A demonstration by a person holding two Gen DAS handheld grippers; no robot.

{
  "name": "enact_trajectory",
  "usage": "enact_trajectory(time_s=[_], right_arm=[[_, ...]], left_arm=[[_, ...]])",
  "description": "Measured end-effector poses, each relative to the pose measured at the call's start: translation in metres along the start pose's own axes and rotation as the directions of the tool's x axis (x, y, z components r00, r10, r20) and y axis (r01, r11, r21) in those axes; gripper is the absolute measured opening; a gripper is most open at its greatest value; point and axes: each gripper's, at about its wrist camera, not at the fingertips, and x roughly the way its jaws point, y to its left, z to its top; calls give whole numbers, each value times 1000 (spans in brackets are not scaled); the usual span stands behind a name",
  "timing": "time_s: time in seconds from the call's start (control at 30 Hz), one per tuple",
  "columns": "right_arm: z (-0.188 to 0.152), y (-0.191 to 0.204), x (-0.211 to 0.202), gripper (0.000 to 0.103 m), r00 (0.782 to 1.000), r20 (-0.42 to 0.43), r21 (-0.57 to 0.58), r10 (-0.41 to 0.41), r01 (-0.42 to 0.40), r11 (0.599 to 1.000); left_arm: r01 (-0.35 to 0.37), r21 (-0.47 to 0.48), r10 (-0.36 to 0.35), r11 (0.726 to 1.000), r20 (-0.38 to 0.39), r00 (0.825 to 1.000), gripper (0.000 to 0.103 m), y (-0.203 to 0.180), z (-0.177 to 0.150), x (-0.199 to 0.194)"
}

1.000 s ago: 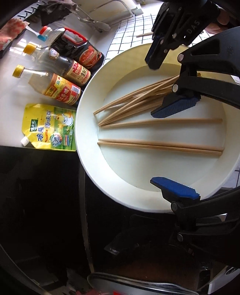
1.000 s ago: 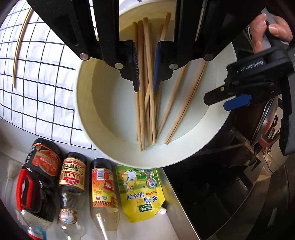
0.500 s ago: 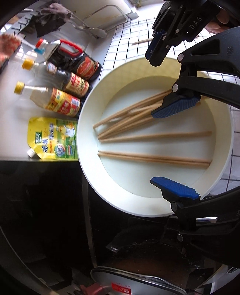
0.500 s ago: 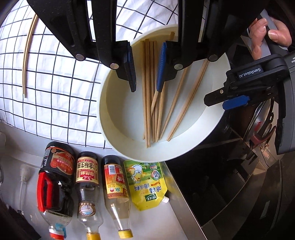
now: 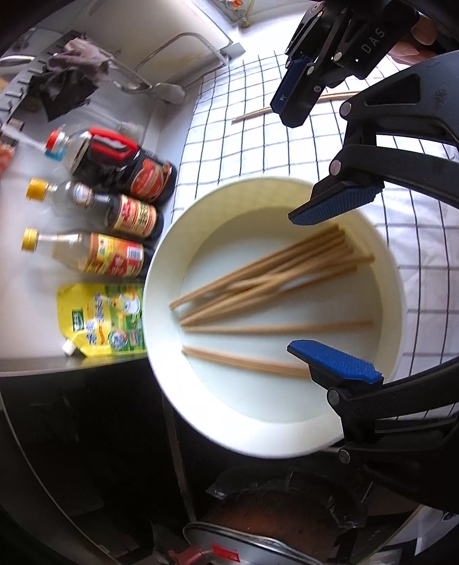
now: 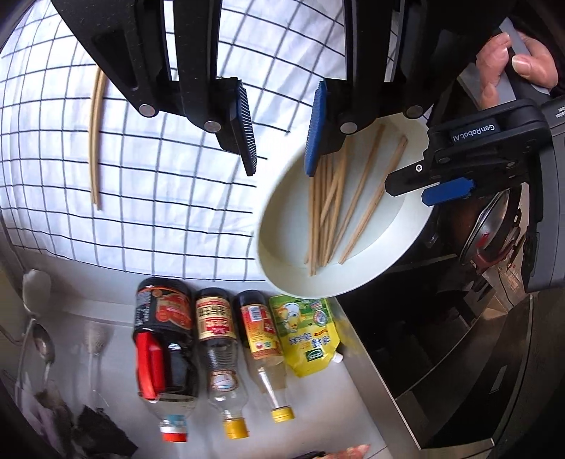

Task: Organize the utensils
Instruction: 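Withdraw both open grippers from the bowl toward the last pair of chopsticks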

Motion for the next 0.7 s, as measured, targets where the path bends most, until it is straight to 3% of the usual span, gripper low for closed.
enact_trajectory(time_s=[0.7], right_arm=[[-45,-123,-64,31,994,8,124,-108,106,987]], left_arm=[[86,82,-84,993,-25,996,67,-136,-23,5]])
